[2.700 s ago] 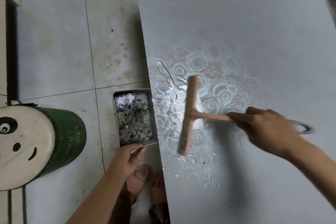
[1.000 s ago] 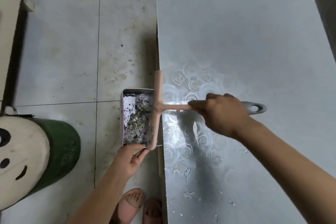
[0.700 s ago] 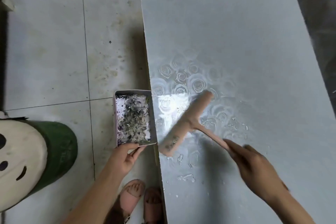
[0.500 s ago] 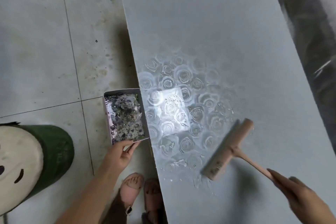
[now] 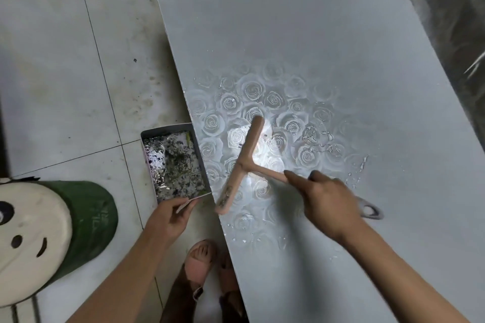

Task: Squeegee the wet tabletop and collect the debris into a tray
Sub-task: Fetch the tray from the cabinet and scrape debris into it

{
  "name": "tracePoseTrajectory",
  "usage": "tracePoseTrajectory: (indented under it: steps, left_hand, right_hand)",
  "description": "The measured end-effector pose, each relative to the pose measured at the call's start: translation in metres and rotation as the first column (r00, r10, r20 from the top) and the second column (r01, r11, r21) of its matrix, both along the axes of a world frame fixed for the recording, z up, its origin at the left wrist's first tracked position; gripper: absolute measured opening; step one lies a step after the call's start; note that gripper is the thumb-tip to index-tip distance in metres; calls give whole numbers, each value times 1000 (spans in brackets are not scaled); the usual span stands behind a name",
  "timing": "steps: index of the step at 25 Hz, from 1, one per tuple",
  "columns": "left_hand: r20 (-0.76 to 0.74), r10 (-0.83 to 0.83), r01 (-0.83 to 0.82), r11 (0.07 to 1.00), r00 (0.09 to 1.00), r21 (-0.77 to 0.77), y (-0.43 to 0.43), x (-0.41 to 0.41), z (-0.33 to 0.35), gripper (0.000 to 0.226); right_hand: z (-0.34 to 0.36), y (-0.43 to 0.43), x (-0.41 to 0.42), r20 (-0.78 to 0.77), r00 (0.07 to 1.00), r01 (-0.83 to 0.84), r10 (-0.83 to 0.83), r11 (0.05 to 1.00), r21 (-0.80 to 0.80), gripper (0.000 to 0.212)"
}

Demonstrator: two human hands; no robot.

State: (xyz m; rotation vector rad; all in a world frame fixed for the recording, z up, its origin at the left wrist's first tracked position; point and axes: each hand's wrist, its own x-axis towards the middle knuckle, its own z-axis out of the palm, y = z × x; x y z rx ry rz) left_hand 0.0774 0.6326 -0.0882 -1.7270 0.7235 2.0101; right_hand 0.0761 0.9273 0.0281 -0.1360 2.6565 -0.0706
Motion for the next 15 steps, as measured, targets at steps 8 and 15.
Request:
tracePoseTrajectory:
  steps: [8, 15]
  left_hand:
    - [5, 56, -56, 998, 998, 27, 0, 1, 1, 20]
    - [26, -9, 10, 1000, 1000, -22, -4, -1, 5, 17]
  right_hand:
    - [33, 64, 0, 92, 996, -7, -3, 994, 111, 53]
    - [-3, -52, -72, -16, 971, -239, 239, 970, -47, 52]
